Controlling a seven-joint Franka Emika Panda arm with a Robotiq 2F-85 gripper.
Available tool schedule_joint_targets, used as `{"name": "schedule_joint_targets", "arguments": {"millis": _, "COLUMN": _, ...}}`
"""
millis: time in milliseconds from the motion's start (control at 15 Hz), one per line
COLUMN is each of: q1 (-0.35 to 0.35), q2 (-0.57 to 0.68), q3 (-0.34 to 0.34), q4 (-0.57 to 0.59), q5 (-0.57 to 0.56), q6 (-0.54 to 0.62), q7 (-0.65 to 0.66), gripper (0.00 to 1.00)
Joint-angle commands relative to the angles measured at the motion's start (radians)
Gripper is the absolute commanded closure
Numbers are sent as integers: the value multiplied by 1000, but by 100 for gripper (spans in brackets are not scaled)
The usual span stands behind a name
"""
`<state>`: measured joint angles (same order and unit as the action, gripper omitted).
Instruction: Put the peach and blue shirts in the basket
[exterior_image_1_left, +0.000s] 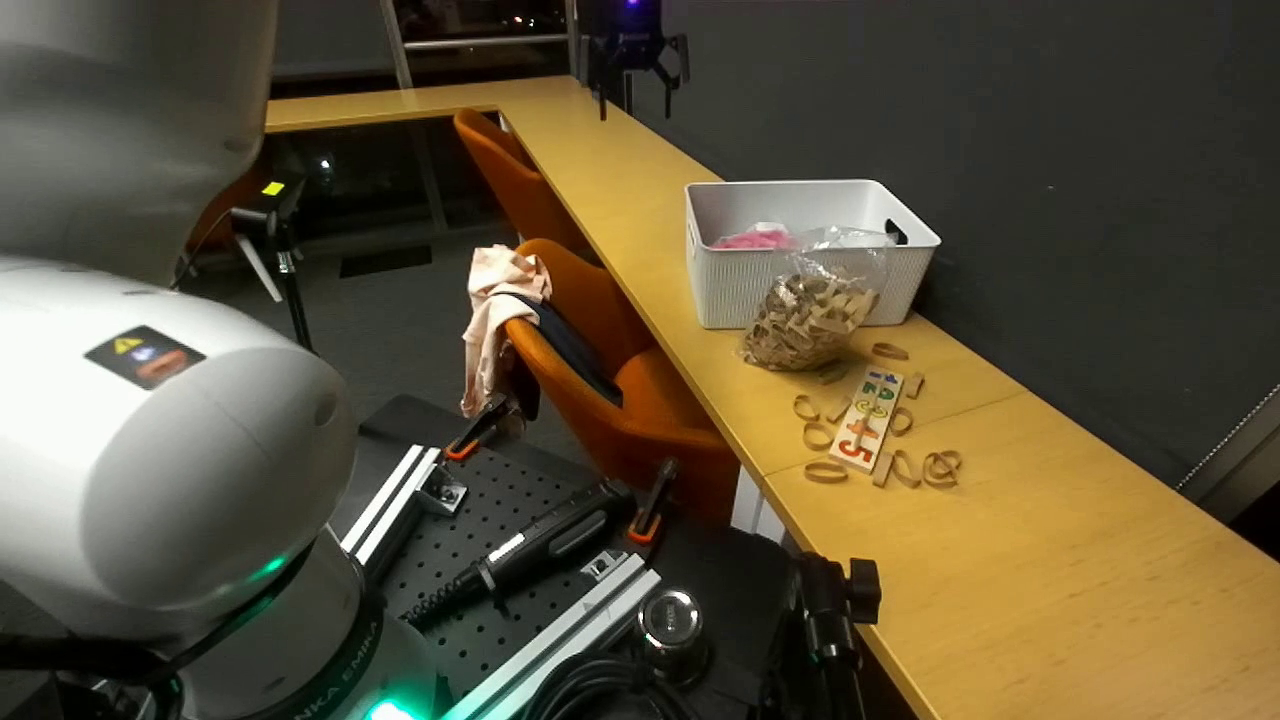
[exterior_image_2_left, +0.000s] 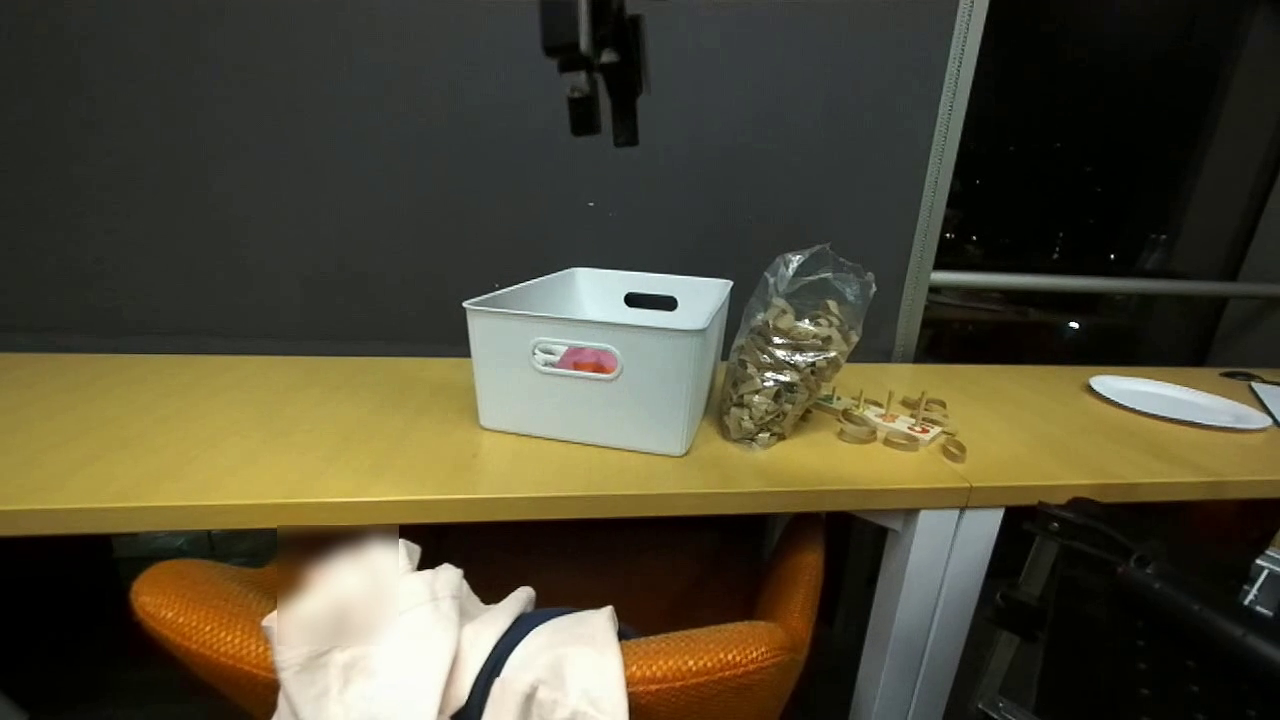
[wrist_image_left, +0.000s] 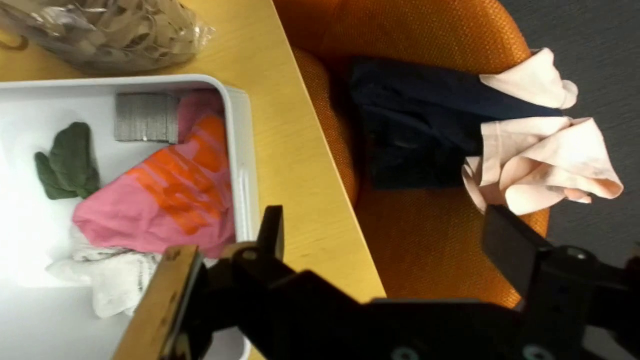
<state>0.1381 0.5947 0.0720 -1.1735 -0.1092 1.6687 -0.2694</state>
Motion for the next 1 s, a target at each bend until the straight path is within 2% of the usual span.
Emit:
{"name": "schedule_joint_targets", "arguments": {"millis": 0, "q1": 78, "q2": 98, "q3": 31, "q4": 37, "q5": -38, "q6": 20, "q7": 37, "gripper": 0}}
{"name": "schedule_joint_targets", "arguments": {"millis": 133, "q1": 118, "q2": 158, "q3": 48, "q4": 47, "q5": -35, "q6": 51, "q7": 49, "gripper": 0}}
{"name": "schedule_joint_targets", "arguments": {"millis": 400, "q1": 146, "q2": 280, "q3": 77, "q4": 94, "q5": 3, "q6": 121, "q7": 46, "gripper": 0}}
{"name": "schedule_joint_targets", "arguments": {"millis": 933, "q1": 133, "q2": 524, "q3": 94, "q4": 331, "q5": 47, "q6": 154, "q7": -15, "gripper": 0}}
